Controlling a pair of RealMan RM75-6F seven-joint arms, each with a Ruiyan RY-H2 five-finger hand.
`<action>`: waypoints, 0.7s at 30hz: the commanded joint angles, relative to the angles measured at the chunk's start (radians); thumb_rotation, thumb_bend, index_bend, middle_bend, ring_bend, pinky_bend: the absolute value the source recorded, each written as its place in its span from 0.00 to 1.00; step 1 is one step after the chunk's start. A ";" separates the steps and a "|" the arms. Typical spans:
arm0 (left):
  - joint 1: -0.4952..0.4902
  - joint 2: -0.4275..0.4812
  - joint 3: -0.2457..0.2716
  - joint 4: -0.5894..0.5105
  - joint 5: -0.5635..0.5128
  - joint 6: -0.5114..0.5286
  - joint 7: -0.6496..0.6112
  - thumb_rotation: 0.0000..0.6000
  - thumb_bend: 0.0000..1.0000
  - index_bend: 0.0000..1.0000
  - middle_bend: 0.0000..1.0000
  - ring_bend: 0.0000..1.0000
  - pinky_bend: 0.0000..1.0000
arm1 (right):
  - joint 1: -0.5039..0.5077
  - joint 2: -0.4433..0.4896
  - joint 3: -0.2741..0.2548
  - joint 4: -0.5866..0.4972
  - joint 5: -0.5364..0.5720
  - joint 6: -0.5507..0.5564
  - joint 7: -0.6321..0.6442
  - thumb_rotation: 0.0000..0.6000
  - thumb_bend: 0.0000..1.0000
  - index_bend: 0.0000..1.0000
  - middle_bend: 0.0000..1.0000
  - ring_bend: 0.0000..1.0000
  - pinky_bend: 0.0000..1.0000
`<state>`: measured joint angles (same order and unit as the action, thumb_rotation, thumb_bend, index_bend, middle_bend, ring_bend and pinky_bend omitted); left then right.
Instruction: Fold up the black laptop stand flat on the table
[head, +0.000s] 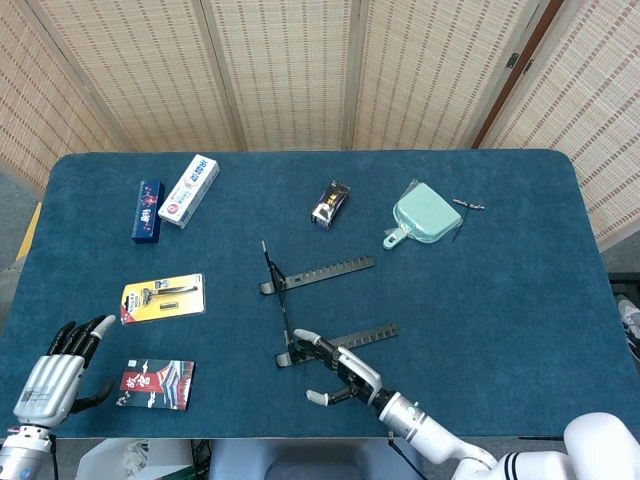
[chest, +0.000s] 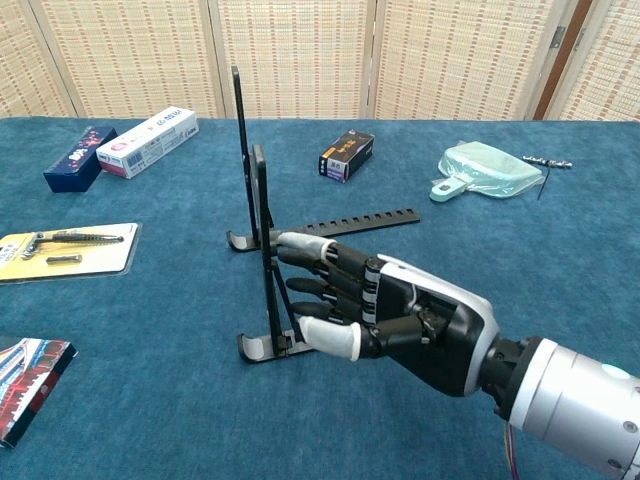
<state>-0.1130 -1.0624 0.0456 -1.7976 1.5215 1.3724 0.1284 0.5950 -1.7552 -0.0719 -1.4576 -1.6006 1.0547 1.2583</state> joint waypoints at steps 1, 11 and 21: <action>0.001 0.001 0.001 0.000 0.000 0.001 0.000 1.00 0.27 0.01 0.08 0.11 0.03 | -0.002 -0.004 -0.005 0.006 -0.004 -0.001 0.002 1.00 0.18 0.00 0.00 0.00 0.06; 0.003 0.001 0.002 -0.001 0.002 0.002 0.000 1.00 0.27 0.01 0.08 0.11 0.03 | -0.003 -0.016 -0.019 0.026 -0.020 -0.002 0.013 1.00 0.19 0.00 0.00 0.00 0.06; 0.004 0.000 0.005 0.000 0.002 0.001 0.002 1.00 0.27 0.01 0.08 0.11 0.03 | -0.012 -0.007 -0.041 0.024 -0.022 -0.007 0.008 1.00 0.19 0.00 0.00 0.00 0.06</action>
<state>-0.1087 -1.0628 0.0501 -1.7980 1.5236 1.3736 0.1301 0.5843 -1.7635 -0.1111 -1.4319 -1.6220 1.0486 1.2673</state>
